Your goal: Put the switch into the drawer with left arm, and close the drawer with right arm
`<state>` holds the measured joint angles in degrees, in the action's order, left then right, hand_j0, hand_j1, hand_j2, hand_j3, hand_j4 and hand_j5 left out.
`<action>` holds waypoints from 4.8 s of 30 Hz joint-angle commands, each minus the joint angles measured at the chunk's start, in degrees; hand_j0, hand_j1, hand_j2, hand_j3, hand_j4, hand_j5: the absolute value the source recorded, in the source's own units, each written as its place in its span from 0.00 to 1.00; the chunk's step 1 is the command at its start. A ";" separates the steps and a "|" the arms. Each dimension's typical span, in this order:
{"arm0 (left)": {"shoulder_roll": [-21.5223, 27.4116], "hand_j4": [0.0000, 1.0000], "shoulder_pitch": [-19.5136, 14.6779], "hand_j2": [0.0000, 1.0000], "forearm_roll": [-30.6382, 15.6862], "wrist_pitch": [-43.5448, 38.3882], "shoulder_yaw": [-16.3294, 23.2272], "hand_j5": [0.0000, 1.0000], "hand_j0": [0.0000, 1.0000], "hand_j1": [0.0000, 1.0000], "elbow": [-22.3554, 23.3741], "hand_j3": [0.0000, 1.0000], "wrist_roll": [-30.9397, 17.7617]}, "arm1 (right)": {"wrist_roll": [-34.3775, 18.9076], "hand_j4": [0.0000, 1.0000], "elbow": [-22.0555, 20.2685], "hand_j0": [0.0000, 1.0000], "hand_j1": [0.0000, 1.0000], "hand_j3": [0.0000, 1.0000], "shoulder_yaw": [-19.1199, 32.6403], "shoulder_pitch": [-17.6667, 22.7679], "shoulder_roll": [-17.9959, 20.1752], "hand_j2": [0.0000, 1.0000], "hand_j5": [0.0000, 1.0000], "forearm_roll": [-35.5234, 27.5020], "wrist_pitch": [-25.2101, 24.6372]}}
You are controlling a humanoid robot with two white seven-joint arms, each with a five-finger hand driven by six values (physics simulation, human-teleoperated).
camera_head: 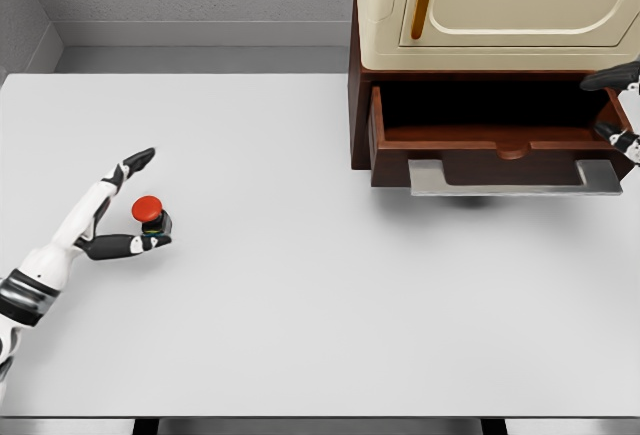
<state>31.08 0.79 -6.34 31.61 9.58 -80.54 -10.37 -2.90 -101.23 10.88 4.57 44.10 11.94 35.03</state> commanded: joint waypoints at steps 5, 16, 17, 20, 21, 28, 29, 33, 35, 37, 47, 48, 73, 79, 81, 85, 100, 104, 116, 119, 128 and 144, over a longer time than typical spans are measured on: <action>0.30 0.90 -0.97 0.90 -0.25 -0.14 0.52 0.90 0.90 0.90 3.11 0.90 0.09 | -0.09 0.69 -0.02 0.69 0.69 0.69 -0.69 -0.09 -2.35 0.69 0.69 1.24 -0.03; 1.79 0.88 -0.79 0.88 -6.84 -0.32 3.69 0.88 0.88 0.88 2.58 0.88 0.09 | -1.76 0.70 -0.02 0.70 0.70 0.70 -0.86 -0.44 -4.29 0.70 0.70 1.24 -0.03; 1.79 0.88 -0.79 0.88 -6.84 -0.32 3.86 0.88 0.88 0.88 2.67 0.88 0.09 | -1.76 0.70 -0.02 0.70 0.70 0.70 -0.78 -0.44 -4.29 0.70 0.70 1.24 -0.03; 1.79 0.87 -0.97 0.87 -6.76 -0.32 4.92 0.87 0.87 0.87 3.11 0.87 0.09 | -1.93 0.70 -0.02 0.70 0.70 0.70 -0.86 -0.35 -4.37 0.70 0.70 1.24 -0.03; 1.79 0.87 -0.97 0.87 -6.67 -0.32 4.92 0.87 0.87 0.87 3.20 0.87 0.09 | -1.93 0.71 -0.02 0.71 0.71 0.71 -0.86 -0.35 -4.37 0.71 0.71 1.24 -0.03; 1.79 0.72 -1.06 0.72 -6.32 0.03 5.27 0.72 0.72 0.72 4.25 0.72 0.09 | -1.93 0.73 -0.02 0.73 0.73 0.73 -0.78 0.18 -4.29 0.73 0.73 1.24 -0.03; 1.79 0.68 -1.06 0.68 -6.32 0.03 5.27 0.68 0.68 0.68 4.25 0.68 0.09 | -1.93 0.73 -0.02 0.73 0.73 0.73 -0.77 0.26 -4.29 0.73 0.73 1.24 -0.03; 1.88 0.63 -1.06 0.63 -6.40 0.12 5.18 0.63 0.63 0.63 4.87 0.63 0.09 | -1.93 0.73 -0.02 0.73 0.73 0.73 -0.78 0.97 -4.29 0.73 0.73 1.24 -0.03; 1.88 0.55 -1.06 0.55 -6.32 0.21 5.09 0.55 0.55 0.55 4.87 0.55 0.18 | -1.93 0.73 -0.02 0.73 0.73 0.73 -0.78 1.05 -4.37 0.73 0.73 1.24 -0.03; 1.88 0.51 -1.06 0.51 -6.23 0.21 5.09 0.51 0.51 0.51 4.69 0.51 0.18 | -1.93 0.73 -0.02 0.73 0.73 0.73 -0.77 1.41 -4.46 0.73 0.73 1.24 -0.03; 1.88 0.49 -1.14 0.49 -6.05 0.03 4.65 0.49 0.49 0.49 0.39 0.49 0.09 | -1.93 0.73 0.07 0.73 0.73 0.73 0.90 3.25 -4.46 0.73 0.73 1.59 -0.03; 1.88 0.48 -1.14 0.48 -6.05 -0.06 4.65 0.48 0.48 0.48 -0.05 0.48 0.09 | -1.93 0.73 0.07 0.73 0.73 0.73 0.90 3.34 -4.46 0.73 0.73 1.59 -0.03; -7.26 0.41 -8.96 0.41 14.07 -2.25 -0.27 0.41 0.41 0.41 -5.24 0.41 0.09 | -1.93 0.72 0.86 0.72 0.72 0.72 2.30 4.22 -4.46 0.72 0.72 2.12 -0.03; -9.55 0.40 -9.84 0.40 17.06 -2.26 -0.18 0.40 0.40 0.40 -8.84 0.40 0.09 | -1.93 0.72 1.83 0.72 0.72 0.72 3.97 4.75 -4.46 0.72 0.72 2.21 -0.03; -9.81 0.40 -9.84 0.40 16.97 -2.34 -0.18 0.40 0.40 0.40 -9.37 0.40 -0.08 | -1.93 0.72 1.92 0.72 0.72 0.72 4.15 4.75 -4.46 0.72 0.72 2.21 -0.03; -10.60 0.39 -10.63 0.39 19.60 -2.34 -0.09 0.39 0.39 0.39 -10.60 0.39 -0.17 | -1.93 0.72 2.09 0.72 0.72 0.72 4.23 4.83 -4.46 0.72 0.72 2.21 -0.03; -16.49 0.38 -15.03 0.38 31.48 -4.72 0.70 0.38 0.38 0.38 -16.40 0.38 -0.17 | -1.93 0.72 2.18 0.72 0.72 0.72 4.23 4.92 -4.64 0.72 0.72 2.74 -0.03; -18.25 0.38 -15.03 0.38 35.87 -4.72 0.96 0.38 0.38 0.38 -17.98 0.38 -0.17 | -1.93 0.72 2.27 0.72 0.72 0.72 4.24 4.92 -4.64 0.72 0.72 2.74 -0.03; -23.96 0.36 -18.63 0.36 45.89 -4.72 3.60 0.36 0.36 0.36 -20.18 0.36 -0.26 | -1.93 0.72 2.44 0.72 0.72 0.72 4.32 4.92 -4.64 0.72 0.72 2.74 -0.03; -25.81 0.36 -19.78 0.36 48.17 -4.72 5.97 0.36 0.36 0.36 -20.00 0.36 -0.35 | -1.93 0.72 2.62 0.72 0.72 0.72 4.32 4.92 -4.64 0.72 0.72 2.65 -0.03; -29.23 0.36 -22.24 0.36 53.45 -6.82 9.31 0.36 0.36 0.36 -19.74 0.36 -0.35 | -1.93 0.73 2.62 0.73 0.73 0.73 5.03 5.01 -4.64 0.73 0.73 2.65 -0.03; -31.08 0.36 -26.10 0.36 60.22 -9.46 13.00 0.36 0.36 0.36 -17.10 0.36 -0.35 | -1.93 0.73 2.62 0.73 0.73 0.73 5.03 5.01 -4.64 0.73 0.73 2.65 -0.03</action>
<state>0.02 -25.31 53.45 22.36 22.17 -98.24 -10.77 -4.86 -98.59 15.90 9.58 39.41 14.97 35.03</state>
